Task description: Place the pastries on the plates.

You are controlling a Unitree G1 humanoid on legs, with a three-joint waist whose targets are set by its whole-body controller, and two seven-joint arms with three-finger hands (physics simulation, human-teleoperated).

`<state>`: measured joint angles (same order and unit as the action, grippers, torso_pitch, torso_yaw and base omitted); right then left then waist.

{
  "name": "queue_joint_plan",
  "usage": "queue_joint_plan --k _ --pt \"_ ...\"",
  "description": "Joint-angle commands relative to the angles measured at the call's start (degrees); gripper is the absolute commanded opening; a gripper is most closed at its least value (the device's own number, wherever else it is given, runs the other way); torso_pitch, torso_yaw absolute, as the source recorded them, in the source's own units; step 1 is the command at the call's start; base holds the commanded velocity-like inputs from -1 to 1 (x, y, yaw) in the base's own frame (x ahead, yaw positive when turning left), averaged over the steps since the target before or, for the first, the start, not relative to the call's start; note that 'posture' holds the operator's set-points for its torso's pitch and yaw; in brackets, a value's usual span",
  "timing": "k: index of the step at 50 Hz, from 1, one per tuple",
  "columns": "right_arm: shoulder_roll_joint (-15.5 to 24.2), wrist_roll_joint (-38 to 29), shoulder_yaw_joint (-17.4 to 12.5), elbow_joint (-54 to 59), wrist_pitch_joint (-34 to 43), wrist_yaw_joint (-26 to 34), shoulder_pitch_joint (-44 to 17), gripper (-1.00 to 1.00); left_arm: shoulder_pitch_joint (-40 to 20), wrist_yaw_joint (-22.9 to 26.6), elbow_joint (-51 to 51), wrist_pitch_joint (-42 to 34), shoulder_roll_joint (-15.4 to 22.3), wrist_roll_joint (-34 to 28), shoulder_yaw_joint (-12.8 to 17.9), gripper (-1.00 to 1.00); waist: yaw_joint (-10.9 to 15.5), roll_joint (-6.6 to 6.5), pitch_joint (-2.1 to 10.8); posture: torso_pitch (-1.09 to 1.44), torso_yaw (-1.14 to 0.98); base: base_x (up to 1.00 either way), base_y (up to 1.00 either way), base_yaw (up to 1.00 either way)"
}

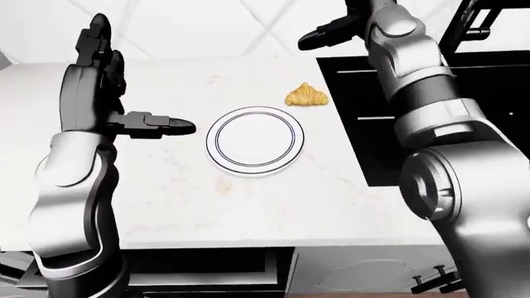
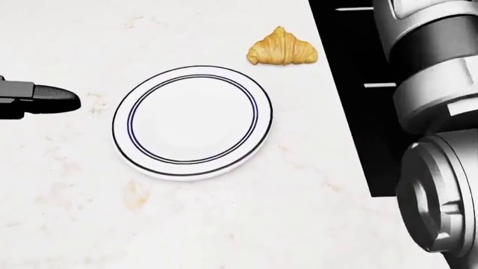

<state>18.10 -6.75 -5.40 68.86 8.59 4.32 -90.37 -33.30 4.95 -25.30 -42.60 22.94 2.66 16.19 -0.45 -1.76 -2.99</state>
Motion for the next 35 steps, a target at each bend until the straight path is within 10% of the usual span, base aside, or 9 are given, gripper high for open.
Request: queue_joint_plan --k 1,23,35 --pt "0.5 -1.6 -0.4 0.6 -5.9 -1.1 -3.2 1.00 -1.6 -0.4 -2.1 0.9 0.9 0.0 0.9 1.00 0.0 -0.13 1.88 0.00 0.00 0.00 0.00 0.00" --pt "-3.0 -15.6 -1.3 7.6 -8.2 -4.3 2.7 1.00 -3.4 -5.1 -13.4 -13.7 7.2 11.8 6.9 1.00 -0.1 -0.59 1.88 0.00 0.00 0.00 0.00 0.00" --pt "-3.1 -17.4 -3.0 8.2 -8.7 -6.7 4.7 1.00 -5.5 -5.3 -14.1 -15.5 9.4 14.4 7.2 1.00 -0.2 -0.45 -1.30 0.11 0.00 0.00 0.00 0.00"
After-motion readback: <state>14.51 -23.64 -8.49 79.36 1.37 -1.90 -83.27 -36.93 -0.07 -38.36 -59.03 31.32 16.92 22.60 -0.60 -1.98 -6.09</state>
